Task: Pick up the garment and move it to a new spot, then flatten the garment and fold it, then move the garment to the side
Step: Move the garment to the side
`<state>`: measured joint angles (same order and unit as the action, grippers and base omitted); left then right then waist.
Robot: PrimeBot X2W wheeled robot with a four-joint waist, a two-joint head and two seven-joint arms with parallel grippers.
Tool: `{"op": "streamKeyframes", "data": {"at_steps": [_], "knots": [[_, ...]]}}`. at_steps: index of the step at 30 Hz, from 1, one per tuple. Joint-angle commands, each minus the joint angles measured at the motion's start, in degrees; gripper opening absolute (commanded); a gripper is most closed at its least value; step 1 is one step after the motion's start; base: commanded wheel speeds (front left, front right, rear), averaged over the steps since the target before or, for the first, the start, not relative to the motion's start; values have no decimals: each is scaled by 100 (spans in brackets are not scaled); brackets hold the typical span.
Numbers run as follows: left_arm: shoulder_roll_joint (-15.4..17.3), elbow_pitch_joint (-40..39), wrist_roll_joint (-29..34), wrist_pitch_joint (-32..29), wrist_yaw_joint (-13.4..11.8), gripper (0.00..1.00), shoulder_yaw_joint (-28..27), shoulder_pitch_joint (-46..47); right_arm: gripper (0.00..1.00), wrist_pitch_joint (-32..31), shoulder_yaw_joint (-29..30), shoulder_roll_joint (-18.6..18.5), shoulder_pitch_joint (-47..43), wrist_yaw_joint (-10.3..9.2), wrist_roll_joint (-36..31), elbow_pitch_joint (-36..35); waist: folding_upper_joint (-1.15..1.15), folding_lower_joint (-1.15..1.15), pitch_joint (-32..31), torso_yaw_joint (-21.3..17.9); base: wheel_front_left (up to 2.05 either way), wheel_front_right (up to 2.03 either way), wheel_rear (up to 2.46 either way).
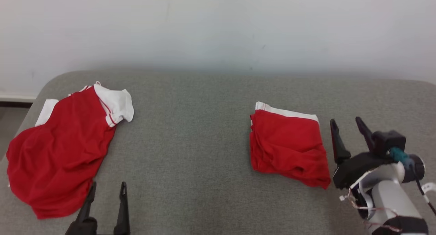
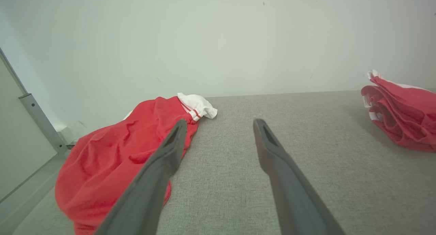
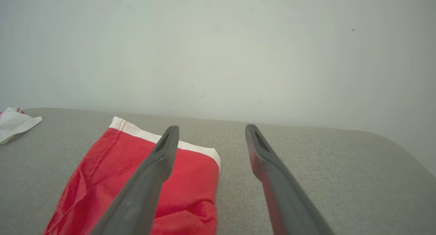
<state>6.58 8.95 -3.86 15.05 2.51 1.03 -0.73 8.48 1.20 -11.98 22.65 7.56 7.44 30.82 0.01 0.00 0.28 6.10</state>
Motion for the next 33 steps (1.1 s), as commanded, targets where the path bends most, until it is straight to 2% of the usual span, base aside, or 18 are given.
{"op": "streamKeyframes", "data": {"at_steps": [1, 10, 20, 21, 22, 23, 24, 25, 33], "knots": [[-34, 32, -30, 5, 14, 100, 34, 109, 100, -55, -24, -46, 154, -13, 24, 185, -1, 0, 229, 211, 0, 0, 0], [-69, 153, -96, 15, 47, 100, 122, 514, 100, -208, -162, -198, 1104, -13, 126, 1932, -1, 0, 759, 446, 0, 0, 0], [-41, 186, -102, 17, 83, 100, 74, 831, 99, 1, -396, 28, 1472, -13, 314, 3341, -1, 0, 1029, 416, 0, 0, 0], [-41, 195, -102, 17, 86, 100, 70, 845, 49, 19, -434, 59, 1494, -13, 350, 3413, -1, 0, 1039, 408, 0, 0, 0], [-43, 195, -101, 17, 89, 100, 68, 865, 37, 78, -487, 80, 1534, -13, 384, 3462, -1, 0, 1047, 402, 0, 0, 0], [-46, 195, -101, 17, 90, 100, 61, 878, 6, 144, -541, 77, 1577, -13, 410, 3493, -1, 0, 1047, 394, 0, 0, 0], [-46, 195, -101, 17, 90, 100, 61, 878, 6, 144, -541, 77, 1577, -13, 410, 3493, -1, 0, 1047, 394, 0, 0, 0], [-48, 201, -102, 17, 91, 100, 54, 885, 0, 207, -586, 48, 1623, -13, 434, 3515, -1, 0, 1045, 383, 0, 0, 0], [-24, 62, -144, 17, 97, 100, -48, 839, 0, 484, -1163, -273, 2130, -13, 608, 3388, -1, 0, 1105, 197, 0, 0, 0]]}}
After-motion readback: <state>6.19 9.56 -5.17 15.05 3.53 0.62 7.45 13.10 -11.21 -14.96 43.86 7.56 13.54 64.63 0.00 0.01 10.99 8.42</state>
